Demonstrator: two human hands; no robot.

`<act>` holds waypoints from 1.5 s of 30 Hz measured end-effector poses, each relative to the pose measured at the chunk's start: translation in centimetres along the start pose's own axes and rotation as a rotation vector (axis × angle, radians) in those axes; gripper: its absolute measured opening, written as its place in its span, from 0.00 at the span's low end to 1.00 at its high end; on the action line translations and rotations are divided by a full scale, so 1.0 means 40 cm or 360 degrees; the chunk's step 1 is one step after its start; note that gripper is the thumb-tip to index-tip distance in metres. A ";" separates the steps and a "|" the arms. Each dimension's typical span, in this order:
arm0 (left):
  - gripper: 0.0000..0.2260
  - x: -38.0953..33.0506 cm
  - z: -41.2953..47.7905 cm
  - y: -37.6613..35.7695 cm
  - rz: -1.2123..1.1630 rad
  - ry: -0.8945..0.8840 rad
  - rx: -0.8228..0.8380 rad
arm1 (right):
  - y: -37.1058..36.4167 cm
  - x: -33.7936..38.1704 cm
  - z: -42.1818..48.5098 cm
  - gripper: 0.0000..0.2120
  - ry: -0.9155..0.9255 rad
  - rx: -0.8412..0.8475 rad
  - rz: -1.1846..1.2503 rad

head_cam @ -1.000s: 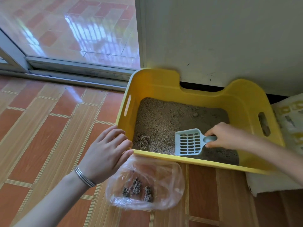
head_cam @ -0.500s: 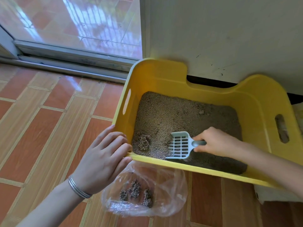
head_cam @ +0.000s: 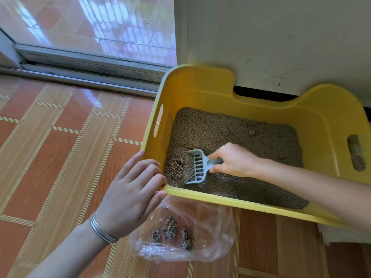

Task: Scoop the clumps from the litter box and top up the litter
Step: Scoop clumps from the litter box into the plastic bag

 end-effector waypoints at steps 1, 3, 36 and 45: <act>0.22 0.000 0.000 0.000 0.0008 0.0001 0.0005 | 0.005 0.002 0.005 0.17 -0.0011 -0.0009 -0.0005; 0.22 -0.001 0.000 0.000 0.0017 0.0003 0.0006 | 0.010 0.001 0.007 0.17 -0.0020 -0.0030 0.0015; 0.22 -0.001 -0.004 -0.002 0.0023 0.0035 -0.0069 | -0.016 -0.045 -0.017 0.20 -0.0198 -0.0192 0.0488; 0.21 -0.001 -0.006 -0.003 0.0011 0.0049 -0.0074 | -0.023 -0.039 -0.008 0.19 -0.0180 -0.0061 0.0490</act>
Point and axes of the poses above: each hand's wrist, its own z-axis towards the middle knuckle, its own y-axis out of the back of the hand, x = y × z, the point moved 7 cm from there along z, towards the middle knuckle, and after that the axes turned 13 degrees about -x, right-handed, at the moved point
